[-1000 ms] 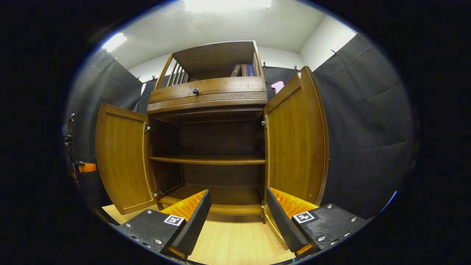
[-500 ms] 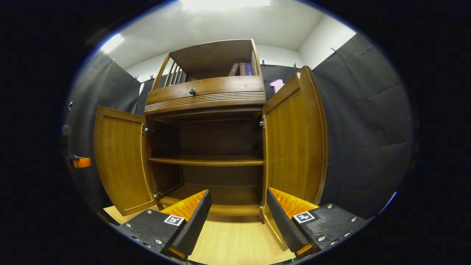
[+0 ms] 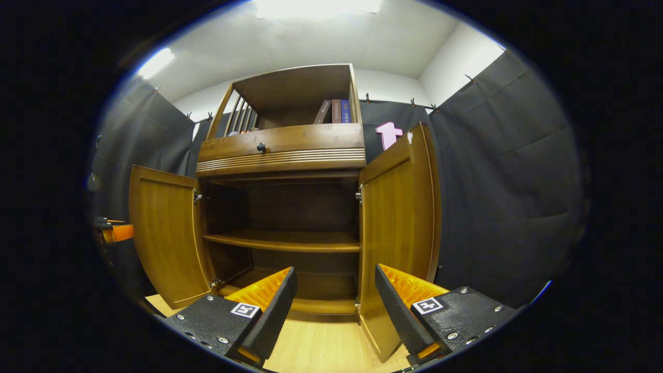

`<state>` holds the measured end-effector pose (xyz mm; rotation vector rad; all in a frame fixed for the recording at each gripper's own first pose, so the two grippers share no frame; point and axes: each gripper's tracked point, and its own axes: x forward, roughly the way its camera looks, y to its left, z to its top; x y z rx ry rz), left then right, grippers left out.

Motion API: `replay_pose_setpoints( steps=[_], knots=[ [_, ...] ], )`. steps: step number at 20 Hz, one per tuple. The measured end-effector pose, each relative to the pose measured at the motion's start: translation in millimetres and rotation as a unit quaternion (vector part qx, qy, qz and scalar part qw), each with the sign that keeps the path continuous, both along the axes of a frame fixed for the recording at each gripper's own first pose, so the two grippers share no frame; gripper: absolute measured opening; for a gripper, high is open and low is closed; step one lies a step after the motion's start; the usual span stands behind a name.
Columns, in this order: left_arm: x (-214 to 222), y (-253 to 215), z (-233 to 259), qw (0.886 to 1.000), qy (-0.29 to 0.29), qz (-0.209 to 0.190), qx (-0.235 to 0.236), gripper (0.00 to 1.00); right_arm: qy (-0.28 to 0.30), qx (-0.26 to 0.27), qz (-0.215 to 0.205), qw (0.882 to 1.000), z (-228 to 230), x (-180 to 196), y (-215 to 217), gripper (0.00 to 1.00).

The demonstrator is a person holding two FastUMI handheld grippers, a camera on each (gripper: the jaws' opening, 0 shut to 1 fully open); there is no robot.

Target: Open the right door of the double-door shoe cabinet with the right hand, and open the left door with the left hand.

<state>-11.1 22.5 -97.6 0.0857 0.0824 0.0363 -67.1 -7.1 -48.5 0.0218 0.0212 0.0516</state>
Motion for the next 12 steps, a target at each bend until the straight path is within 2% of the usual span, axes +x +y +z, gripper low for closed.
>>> replay_pose_setpoints(
  steps=[2, 4, 5, 7, 9, 12],
  knots=[
    [1, -3, 4, 1.0, -0.007, -0.007, 0.005, 0.84, -0.007, -0.004, -0.002, 1.0, 10, -1, -4, 0.92],
    [5, -7, 7, 1.0, -0.014, -0.01, 0.002, 0.91, -0.01, -0.008, -0.006, 1.0, 16, -3, -9, 0.92],
    [8, -11, 9, 1.0, -0.017, -0.011, -0.002, 0.94, -0.012, -0.011, -0.006, 1.0, 18, -3, -11, 0.95],
    [10, -14, 10, 1.0, -0.018, -0.01, -0.009, 1.0, -0.013, -0.015, -0.006, 1.0, 20, -3, -13, 0.92],
    [12, -15, 11, 1.0, -0.02, -0.011, -0.004, 0.92, -0.012, -0.02, -0.004, 1.0, 21, -2, -13, 0.92],
    [14, -12, 14, 1.0, -0.023, -0.007, 0.003, 0.92, -0.013, -0.017, -0.001, 1.0, 23, 1, -12, 0.92]
  ],
)
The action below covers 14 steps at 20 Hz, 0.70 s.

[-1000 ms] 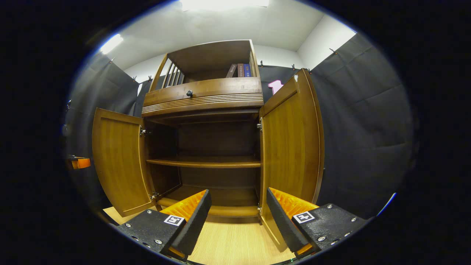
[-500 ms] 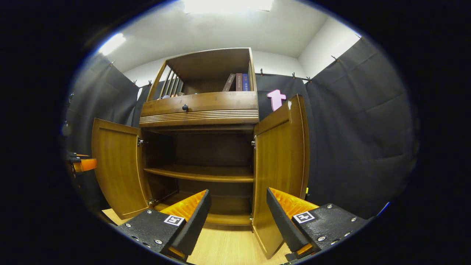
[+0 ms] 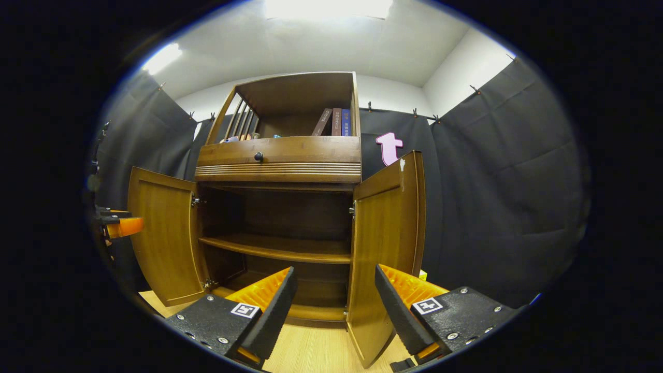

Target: Open the right door of the double-door shoe cabinet with the right hand, and open the left door with the left hand.

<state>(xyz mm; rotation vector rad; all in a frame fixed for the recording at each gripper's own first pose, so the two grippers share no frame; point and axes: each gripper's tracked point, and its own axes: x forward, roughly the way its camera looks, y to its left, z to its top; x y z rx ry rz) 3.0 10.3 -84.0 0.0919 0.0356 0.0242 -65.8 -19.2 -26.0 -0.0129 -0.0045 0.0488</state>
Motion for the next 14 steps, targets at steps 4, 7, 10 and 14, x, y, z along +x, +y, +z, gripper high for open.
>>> replay_pose_setpoints(
  steps=[4, 7, 10, 14],
  knots=[
    [2, 0, 2, 1.0, -0.005, 0.003, 0.001, 0.92, 0.001, 0.003, 0.003, 1.0, -2, 8, 5, 0.92],
    [4, 1, 3, 1.0, -0.006, 0.003, 0.004, 0.92, 0.002, 0.004, 0.006, 1.0, -2, 11, 8, 0.98],
    [5, 1, 2, 1.0, -0.004, 0.002, 0.005, 0.98, -0.001, 0.008, 0.009, 1.0, -2, 13, 11, 0.98],
    [6, 1, 1, 1.0, -0.001, 0.004, 0.0, 0.94, 0.001, 0.005, 0.012, 1.0, -4, 17, 16, 0.98]
  ],
)
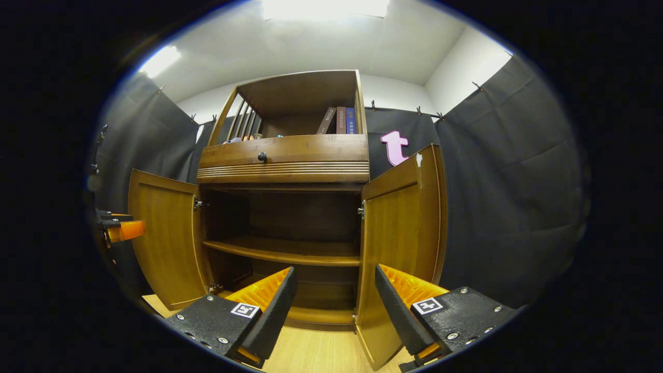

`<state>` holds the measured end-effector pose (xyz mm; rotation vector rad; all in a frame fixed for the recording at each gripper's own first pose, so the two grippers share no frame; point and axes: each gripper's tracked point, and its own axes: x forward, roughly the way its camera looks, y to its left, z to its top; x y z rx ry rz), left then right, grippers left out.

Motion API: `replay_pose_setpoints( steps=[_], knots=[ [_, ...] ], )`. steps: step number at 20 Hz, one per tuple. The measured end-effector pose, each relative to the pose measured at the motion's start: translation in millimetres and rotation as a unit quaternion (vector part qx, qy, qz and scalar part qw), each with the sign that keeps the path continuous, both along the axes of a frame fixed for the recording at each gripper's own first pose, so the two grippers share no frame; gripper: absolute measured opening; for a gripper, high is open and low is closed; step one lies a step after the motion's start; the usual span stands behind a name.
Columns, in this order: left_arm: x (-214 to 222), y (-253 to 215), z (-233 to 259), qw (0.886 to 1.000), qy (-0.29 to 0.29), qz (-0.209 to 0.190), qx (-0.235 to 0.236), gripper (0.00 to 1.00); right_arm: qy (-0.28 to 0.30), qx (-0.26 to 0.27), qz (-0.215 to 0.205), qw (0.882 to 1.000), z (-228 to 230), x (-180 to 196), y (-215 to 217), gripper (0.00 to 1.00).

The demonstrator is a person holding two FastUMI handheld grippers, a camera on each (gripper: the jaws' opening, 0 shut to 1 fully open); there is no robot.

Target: Open the right door of the double-door shoe cabinet with the right hand, and open the left door with the left hand.

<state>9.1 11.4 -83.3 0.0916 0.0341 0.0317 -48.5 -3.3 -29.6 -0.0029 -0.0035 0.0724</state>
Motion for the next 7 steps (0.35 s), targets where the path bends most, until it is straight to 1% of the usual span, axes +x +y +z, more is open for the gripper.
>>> replay_pose_setpoints(
  steps=[2, 5, 6, 7],
  knots=[
    [0.9, -0.2, -1.0, 1.0, 0.001, 0.0, -0.001, 1.0, 0.001, -0.002, 0.001, 1.0, -0.6, 1.6, 2.7, 0.98],
    [1.5, -0.1, -2.7, 1.0, 0.004, -0.001, -0.001, 1.0, 0.002, -0.003, 0.004, 1.0, -3.3, 1.5, 4.9, 0.98],
    [1.8, -0.5, -3.0, 1.0, 0.006, -0.002, -0.001, 1.0, 0.003, -0.004, 0.004, 1.0, -3.7, 3.1, 5.4, 0.92],
    [1.6, -0.1, -3.7, 1.0, 0.008, -0.002, 0.001, 1.0, 0.003, -0.005, 0.003, 1.0, -4.1, 4.0, 4.5, 0.92]
  ],
)
